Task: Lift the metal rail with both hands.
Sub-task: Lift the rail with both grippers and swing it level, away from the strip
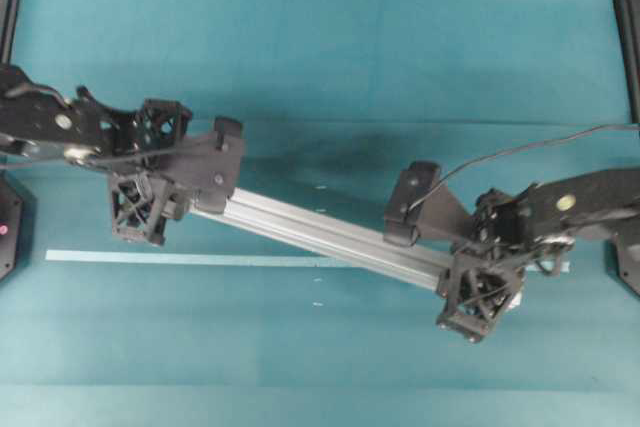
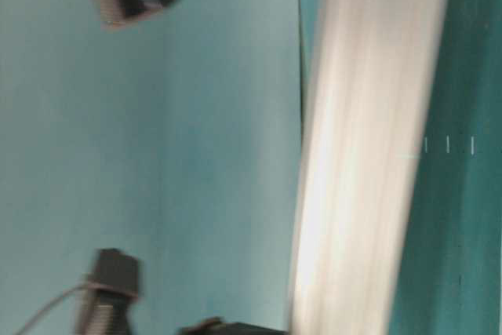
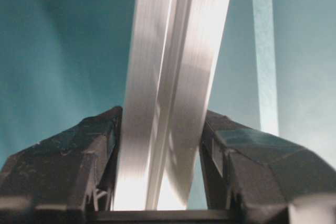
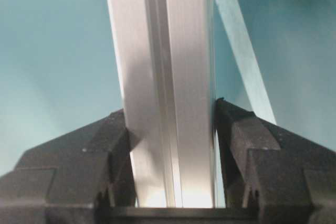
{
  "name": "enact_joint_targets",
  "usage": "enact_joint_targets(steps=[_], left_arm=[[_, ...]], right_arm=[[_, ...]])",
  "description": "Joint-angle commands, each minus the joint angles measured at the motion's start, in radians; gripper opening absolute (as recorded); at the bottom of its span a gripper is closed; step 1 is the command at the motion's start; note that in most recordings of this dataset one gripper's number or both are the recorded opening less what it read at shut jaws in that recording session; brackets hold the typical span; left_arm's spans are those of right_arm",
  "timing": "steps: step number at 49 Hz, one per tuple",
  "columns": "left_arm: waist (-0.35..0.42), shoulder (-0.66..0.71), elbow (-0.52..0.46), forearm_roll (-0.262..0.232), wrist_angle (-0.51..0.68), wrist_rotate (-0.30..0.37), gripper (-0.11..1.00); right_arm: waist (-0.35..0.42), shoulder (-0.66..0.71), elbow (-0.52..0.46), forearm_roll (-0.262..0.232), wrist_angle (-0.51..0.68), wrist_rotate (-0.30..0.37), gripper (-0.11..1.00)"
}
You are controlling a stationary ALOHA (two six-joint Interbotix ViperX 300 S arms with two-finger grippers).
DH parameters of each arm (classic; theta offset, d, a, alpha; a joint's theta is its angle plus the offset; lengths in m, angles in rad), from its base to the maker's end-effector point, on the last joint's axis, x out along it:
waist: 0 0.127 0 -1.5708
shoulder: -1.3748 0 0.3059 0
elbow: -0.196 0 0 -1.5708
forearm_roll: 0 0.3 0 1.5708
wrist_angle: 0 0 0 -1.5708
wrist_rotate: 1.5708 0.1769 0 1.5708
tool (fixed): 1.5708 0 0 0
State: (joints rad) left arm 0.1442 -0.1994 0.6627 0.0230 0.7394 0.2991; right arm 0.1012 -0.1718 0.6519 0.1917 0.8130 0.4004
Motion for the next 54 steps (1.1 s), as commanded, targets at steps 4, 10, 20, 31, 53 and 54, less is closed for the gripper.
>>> enact_joint_targets(steps=[4, 10, 20, 31, 53, 54], left_arm=[[-0.003, -0.055, -0.095, -0.002, 0.095, -0.006, 0.39], [-0.003, -0.075, -0.138, -0.002, 0.163, -0.008, 0.39], [-0.003, -0.117, -0.253, -0.002, 0.324, -0.012, 0.39], [-0.005, -0.160, -0.393, -0.002, 0.492, -0.021, 0.39], [-0.031, -0.195, -0.627, -0.002, 0.612, -0.095, 0.39], [-0.034, -0.195, -0.637, -0.002, 0.617, -0.098, 0.39]], right_arm=[[-0.046, -0.080, -0.097, 0.011, 0.095, -0.002, 0.42], [-0.066, -0.107, -0.140, 0.009, 0.166, -0.006, 0.42], [-0.097, -0.137, -0.206, 0.008, 0.284, -0.071, 0.42], [-0.146, -0.146, -0.348, 0.006, 0.431, -0.195, 0.42], [-0.227, -0.121, -0.589, -0.029, 0.753, -0.330, 0.40], [-0.227, -0.121, -0.598, -0.037, 0.761, -0.330, 0.40]])
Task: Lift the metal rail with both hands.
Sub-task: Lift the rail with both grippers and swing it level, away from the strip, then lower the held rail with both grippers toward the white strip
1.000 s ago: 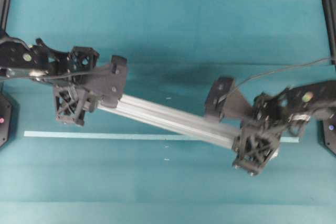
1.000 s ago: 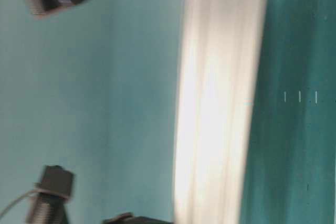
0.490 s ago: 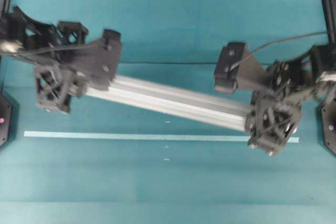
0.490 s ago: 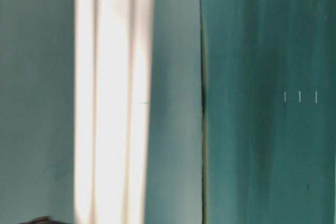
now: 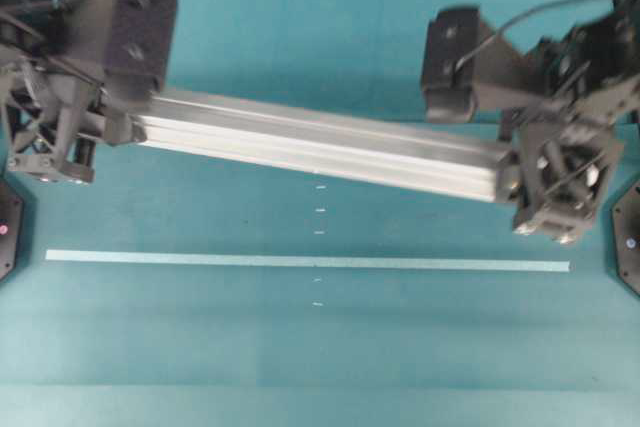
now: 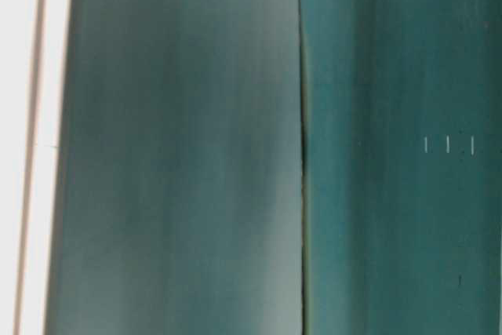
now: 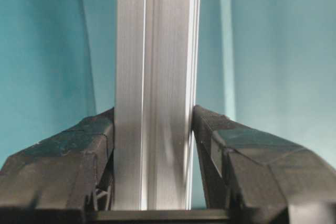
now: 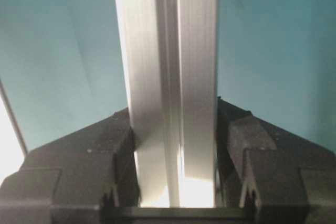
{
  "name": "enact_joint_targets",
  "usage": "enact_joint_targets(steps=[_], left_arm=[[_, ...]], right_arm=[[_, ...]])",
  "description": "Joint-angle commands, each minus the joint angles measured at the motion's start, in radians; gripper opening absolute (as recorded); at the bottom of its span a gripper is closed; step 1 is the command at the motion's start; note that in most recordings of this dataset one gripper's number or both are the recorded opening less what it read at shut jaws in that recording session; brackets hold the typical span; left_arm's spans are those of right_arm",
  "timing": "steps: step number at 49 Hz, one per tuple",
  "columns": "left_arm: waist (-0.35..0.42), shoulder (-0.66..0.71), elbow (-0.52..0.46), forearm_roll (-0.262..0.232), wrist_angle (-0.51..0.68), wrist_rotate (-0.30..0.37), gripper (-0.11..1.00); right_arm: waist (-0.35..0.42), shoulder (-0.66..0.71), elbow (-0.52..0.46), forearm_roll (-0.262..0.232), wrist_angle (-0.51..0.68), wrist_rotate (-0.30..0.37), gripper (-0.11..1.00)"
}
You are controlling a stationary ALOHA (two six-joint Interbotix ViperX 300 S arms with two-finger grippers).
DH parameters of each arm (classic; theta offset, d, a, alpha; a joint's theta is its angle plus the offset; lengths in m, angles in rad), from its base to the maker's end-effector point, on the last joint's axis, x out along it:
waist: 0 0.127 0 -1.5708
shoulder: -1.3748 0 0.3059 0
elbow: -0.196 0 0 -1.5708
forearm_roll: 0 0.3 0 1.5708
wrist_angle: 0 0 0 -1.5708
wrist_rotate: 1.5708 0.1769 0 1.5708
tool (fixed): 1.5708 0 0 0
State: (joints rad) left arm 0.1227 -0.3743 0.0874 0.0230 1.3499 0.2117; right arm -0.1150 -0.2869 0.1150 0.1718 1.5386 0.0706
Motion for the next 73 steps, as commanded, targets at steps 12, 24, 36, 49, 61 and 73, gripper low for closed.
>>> enact_joint_targets(steps=[12, 24, 36, 49, 61, 73], left_arm=[[-0.038, -0.026, -0.144, -0.002, 0.067, -0.038, 0.37], [-0.043, -0.021, -0.265, -0.002, 0.098, -0.054, 0.35], [-0.060, 0.006, -0.368, -0.002, 0.107, -0.072, 0.35], [-0.069, 0.005, -0.360, -0.002, 0.115, -0.084, 0.34], [-0.074, 0.012, -0.359, -0.002, 0.117, -0.086, 0.34], [-0.074, 0.015, -0.319, -0.002, 0.114, -0.086, 0.34]], right_arm=[[-0.011, -0.006, -0.210, -0.064, 0.129, -0.006, 0.40], [-0.011, -0.003, -0.353, -0.064, 0.149, -0.009, 0.40], [-0.011, -0.003, -0.407, -0.064, 0.160, -0.009, 0.40], [-0.011, -0.003, -0.407, -0.064, 0.153, -0.029, 0.40], [-0.011, -0.003, -0.402, -0.063, 0.155, -0.031, 0.40], [-0.011, -0.003, -0.362, -0.066, 0.143, -0.035, 0.40]])
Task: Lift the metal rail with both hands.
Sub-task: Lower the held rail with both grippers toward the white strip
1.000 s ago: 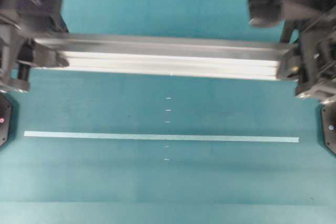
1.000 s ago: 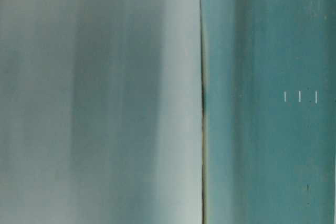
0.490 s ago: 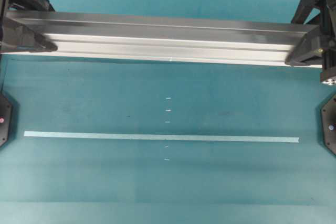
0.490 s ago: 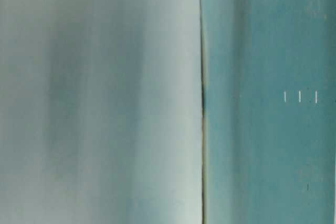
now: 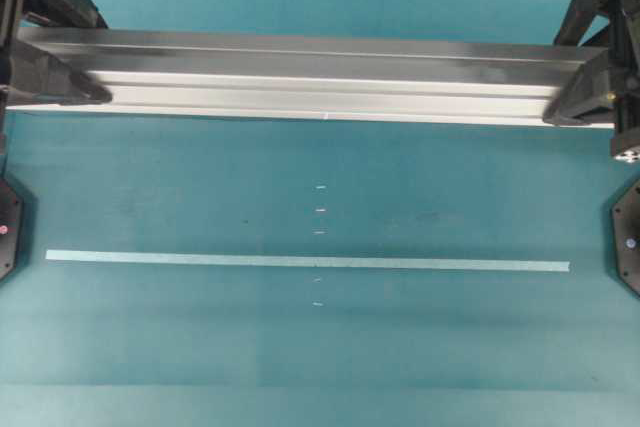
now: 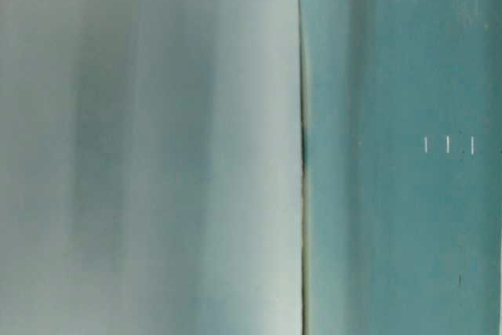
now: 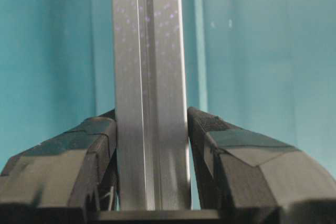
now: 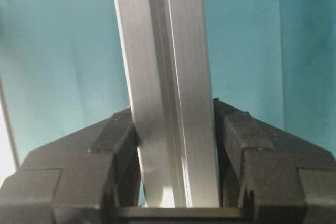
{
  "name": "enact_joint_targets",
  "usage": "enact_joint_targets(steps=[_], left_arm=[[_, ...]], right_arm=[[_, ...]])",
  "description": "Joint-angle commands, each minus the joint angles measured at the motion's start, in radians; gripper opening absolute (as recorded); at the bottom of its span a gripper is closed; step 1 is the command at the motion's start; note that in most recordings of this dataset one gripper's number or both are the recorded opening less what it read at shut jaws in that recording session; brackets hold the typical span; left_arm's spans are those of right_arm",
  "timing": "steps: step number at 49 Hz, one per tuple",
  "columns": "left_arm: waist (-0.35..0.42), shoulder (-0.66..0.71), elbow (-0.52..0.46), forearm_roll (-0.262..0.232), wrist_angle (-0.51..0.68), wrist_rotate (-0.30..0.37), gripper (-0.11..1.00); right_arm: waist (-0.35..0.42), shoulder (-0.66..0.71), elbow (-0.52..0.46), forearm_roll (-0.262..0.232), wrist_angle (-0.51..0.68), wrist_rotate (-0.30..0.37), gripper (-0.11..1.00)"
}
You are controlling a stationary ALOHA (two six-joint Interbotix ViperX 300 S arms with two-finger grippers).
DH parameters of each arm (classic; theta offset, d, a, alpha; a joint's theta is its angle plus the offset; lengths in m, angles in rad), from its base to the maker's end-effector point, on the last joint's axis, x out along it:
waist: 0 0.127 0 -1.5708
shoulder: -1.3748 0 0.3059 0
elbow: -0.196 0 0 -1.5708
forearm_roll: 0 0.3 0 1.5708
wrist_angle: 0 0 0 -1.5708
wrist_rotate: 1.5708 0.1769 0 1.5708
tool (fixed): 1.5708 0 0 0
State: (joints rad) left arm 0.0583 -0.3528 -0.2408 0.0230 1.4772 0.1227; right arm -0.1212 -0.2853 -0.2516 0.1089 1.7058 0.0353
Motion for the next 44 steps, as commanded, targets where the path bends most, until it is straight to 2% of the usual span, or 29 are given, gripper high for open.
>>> enact_joint_targets(steps=[1, 7, 15, 24, 31, 44], left_arm=[[-0.009, -0.006, 0.021, -0.002, -0.018, 0.003, 0.34], [-0.009, -0.006, 0.112, -0.002, -0.072, 0.002, 0.34], [-0.009, -0.012, 0.270, -0.002, -0.193, 0.000, 0.32], [-0.014, -0.015, 0.402, -0.002, -0.222, 0.009, 0.32], [-0.012, -0.014, 0.514, 0.005, -0.276, 0.018, 0.32], [-0.012, 0.006, 0.698, 0.005, -0.453, 0.011, 0.32]], right_arm=[[-0.005, -0.005, 0.015, -0.005, -0.029, -0.002, 0.40], [0.000, -0.008, 0.104, -0.009, -0.087, -0.012, 0.40], [0.002, -0.018, 0.272, -0.009, -0.219, -0.049, 0.40], [0.018, -0.012, 0.466, -0.005, -0.368, -0.058, 0.40], [0.023, -0.009, 0.563, -0.005, -0.446, -0.060, 0.40], [0.026, 0.015, 0.710, -0.008, -0.581, -0.084, 0.40]])
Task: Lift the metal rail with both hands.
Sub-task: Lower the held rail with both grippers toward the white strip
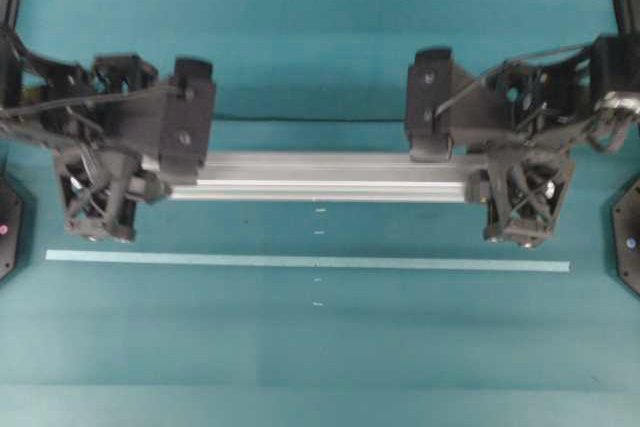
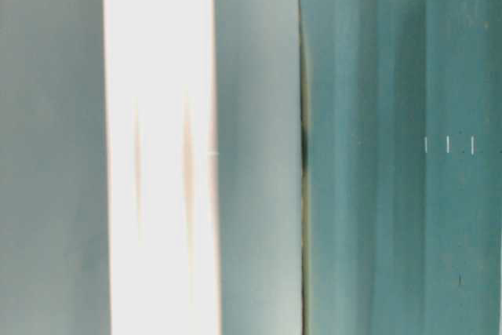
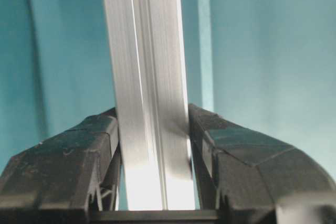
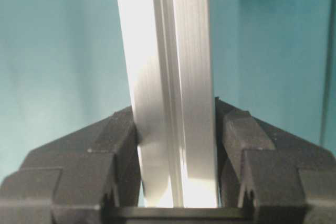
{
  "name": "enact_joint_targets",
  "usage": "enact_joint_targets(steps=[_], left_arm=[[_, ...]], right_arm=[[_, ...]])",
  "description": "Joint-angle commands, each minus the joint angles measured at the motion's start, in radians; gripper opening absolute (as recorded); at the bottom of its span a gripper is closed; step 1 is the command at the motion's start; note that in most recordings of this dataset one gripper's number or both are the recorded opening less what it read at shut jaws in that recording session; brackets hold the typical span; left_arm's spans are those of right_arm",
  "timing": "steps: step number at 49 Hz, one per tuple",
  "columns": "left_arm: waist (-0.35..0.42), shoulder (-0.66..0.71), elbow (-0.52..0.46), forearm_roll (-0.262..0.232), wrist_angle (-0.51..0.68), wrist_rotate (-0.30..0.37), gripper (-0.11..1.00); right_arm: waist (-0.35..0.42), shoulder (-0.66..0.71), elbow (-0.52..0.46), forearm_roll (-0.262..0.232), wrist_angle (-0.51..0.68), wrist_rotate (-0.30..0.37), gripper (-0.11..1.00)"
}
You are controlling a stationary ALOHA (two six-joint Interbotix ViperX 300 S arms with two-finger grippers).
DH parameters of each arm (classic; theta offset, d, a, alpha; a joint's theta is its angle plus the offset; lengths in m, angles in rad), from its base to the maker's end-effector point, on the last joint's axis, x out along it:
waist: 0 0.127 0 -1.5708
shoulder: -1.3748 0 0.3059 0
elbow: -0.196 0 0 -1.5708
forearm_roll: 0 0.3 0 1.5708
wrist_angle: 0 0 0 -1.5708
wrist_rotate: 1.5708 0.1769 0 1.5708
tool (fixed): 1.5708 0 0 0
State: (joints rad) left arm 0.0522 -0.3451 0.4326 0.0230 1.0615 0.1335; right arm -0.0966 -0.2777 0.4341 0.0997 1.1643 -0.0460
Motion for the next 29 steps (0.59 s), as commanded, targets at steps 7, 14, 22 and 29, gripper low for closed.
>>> enact_joint_targets(steps=[7, 14, 22, 29], left_arm=[[-0.006, 0.035, 0.100, 0.003, -0.098, -0.003, 0.32], [-0.005, 0.064, 0.153, 0.005, -0.170, -0.009, 0.32], [-0.006, 0.106, 0.198, 0.003, -0.264, -0.011, 0.30], [-0.006, 0.153, 0.219, 0.003, -0.314, -0.017, 0.30]], right_arm=[[0.012, 0.046, 0.095, 0.000, -0.129, -0.018, 0.40], [0.023, 0.091, 0.149, 0.002, -0.222, -0.020, 0.40], [0.032, 0.133, 0.206, 0.002, -0.324, -0.020, 0.38], [0.048, 0.166, 0.241, 0.002, -0.396, -0.020, 0.38]])
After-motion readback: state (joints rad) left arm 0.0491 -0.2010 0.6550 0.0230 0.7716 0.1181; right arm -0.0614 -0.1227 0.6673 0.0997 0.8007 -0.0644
